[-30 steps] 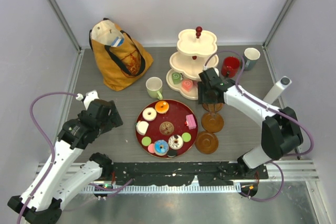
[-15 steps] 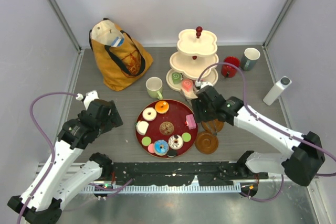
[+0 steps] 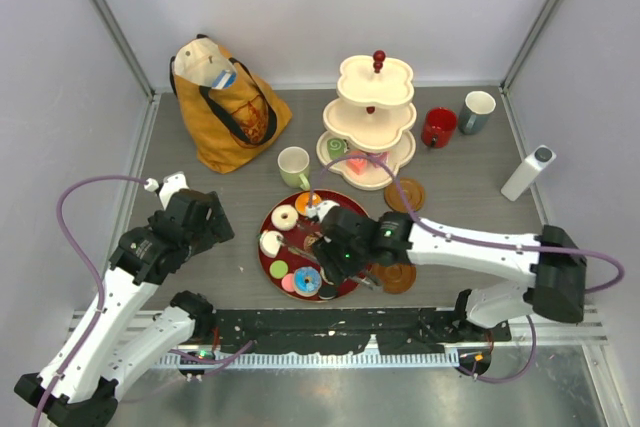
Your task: Serve the afternoon tea
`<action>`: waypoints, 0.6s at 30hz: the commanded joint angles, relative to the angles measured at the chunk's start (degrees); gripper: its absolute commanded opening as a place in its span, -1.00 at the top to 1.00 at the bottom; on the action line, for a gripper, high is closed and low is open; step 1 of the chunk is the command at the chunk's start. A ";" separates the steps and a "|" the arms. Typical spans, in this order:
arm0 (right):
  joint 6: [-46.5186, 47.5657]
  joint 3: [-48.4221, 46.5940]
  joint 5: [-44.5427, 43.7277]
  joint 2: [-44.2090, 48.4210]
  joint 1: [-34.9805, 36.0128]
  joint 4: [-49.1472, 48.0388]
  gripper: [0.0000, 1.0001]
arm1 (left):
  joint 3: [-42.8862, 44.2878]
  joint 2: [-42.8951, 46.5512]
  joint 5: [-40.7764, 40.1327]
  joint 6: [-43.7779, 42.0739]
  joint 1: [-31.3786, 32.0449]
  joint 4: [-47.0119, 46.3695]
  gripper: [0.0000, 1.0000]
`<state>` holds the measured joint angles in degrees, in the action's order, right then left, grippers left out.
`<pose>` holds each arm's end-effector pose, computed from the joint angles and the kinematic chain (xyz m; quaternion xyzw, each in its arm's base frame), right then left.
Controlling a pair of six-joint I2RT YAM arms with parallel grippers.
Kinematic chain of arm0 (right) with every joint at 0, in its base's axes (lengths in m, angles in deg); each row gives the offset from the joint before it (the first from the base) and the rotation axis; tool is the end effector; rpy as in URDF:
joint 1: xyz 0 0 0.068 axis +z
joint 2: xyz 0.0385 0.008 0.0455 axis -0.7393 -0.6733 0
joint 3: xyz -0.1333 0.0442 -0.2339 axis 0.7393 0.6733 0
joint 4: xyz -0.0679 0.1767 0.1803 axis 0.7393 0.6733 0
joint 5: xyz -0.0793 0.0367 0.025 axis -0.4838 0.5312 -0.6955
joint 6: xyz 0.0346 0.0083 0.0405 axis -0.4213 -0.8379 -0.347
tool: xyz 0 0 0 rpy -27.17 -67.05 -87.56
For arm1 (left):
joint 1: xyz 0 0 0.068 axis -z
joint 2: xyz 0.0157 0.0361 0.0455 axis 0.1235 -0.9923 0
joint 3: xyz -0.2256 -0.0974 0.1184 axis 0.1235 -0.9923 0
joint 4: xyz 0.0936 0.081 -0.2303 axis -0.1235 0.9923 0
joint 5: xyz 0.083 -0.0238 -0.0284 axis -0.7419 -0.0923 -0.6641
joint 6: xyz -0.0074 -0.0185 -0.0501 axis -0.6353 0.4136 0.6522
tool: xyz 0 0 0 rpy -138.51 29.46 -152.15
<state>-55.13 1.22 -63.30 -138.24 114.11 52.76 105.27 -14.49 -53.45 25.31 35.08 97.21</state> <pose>0.1071 0.2419 0.2541 -0.3436 0.8980 0.1818 0.2063 0.1054 -0.0394 0.3062 -0.2087 0.9106 -0.0185 0.3562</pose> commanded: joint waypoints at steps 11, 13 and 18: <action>-1.72 -10.31 2.44 -15.26 5.20 -4.48 -0.25 | -0.02 -0.16 0.45 -0.67 -0.21 -0.69 -0.99; -2.07 -10.83 2.44 -15.88 5.11 -4.13 -0.27 | -0.11 -0.08 0.45 -0.67 -0.21 -0.61 -0.99; -3.30 -12.15 -3.18 -17.28 5.20 -2.38 -0.27 | -0.11 0.01 0.46 -0.76 -0.21 -0.78 -0.99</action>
<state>-56.82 -7.74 -62.53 -155.03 119.20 50.09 105.27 -14.58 -53.19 25.26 35.08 97.21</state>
